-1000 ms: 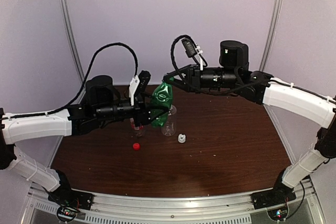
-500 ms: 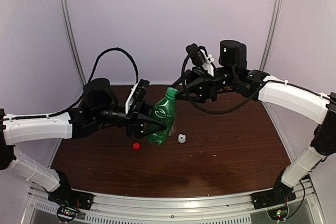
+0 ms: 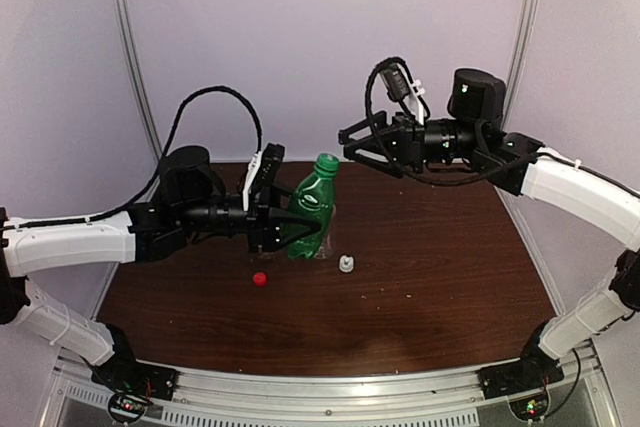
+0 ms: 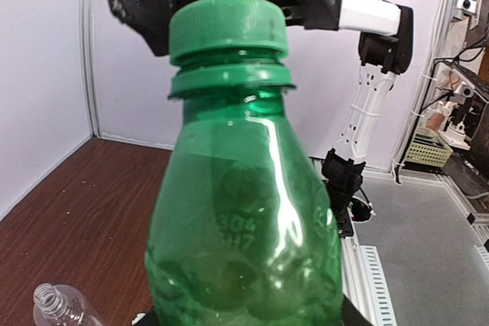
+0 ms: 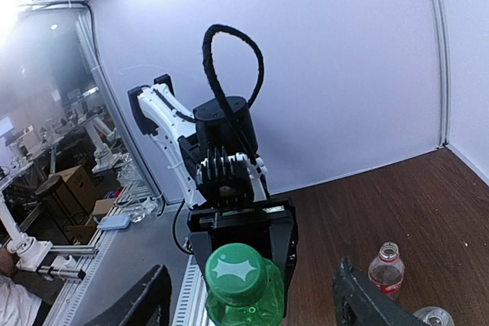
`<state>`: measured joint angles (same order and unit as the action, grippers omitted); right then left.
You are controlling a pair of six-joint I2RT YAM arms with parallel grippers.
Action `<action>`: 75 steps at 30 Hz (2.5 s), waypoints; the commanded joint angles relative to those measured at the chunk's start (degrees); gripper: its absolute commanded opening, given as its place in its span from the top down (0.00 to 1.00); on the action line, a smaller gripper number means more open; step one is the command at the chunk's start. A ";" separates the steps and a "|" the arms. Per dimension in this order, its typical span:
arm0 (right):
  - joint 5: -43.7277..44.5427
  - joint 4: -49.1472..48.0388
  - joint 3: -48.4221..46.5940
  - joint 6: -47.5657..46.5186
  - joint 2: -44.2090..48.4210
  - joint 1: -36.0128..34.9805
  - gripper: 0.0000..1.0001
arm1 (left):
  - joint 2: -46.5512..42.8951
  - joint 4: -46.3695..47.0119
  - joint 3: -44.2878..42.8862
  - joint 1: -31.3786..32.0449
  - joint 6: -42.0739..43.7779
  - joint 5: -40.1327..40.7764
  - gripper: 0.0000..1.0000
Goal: Unscrew the bottle caps
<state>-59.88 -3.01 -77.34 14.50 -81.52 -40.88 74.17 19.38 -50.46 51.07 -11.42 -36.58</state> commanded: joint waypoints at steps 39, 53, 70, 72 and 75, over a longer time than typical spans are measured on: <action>18.51 3.22 -2.22 -4.66 -1.95 -6.67 0.98 | -0.18 2.13 -1.16 0.20 0.40 9.09 0.65; -14.14 11.04 -7.36 -22.21 -7.96 -3.44 0.82 | 1.15 16.75 1.02 0.18 -6.92 -19.44 0.64; 0.68 6.59 -2.94 -11.09 -1.47 -3.22 0.43 | 1.15 7.79 -0.86 0.17 -2.34 -6.61 0.64; 2.02 6.47 -2.29 -9.78 -0.27 -3.28 0.34 | 1.20 6.93 -1.21 0.17 -2.01 -4.58 0.65; 4.04 6.14 -1.49 -7.92 1.49 -3.40 0.27 | 1.33 5.94 -1.63 0.17 -1.81 -1.62 0.64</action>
<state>-60.75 4.38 -79.96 2.90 -83.72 -44.36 75.99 25.12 -49.63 50.98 -15.05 -43.11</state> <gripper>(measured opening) 0.701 0.480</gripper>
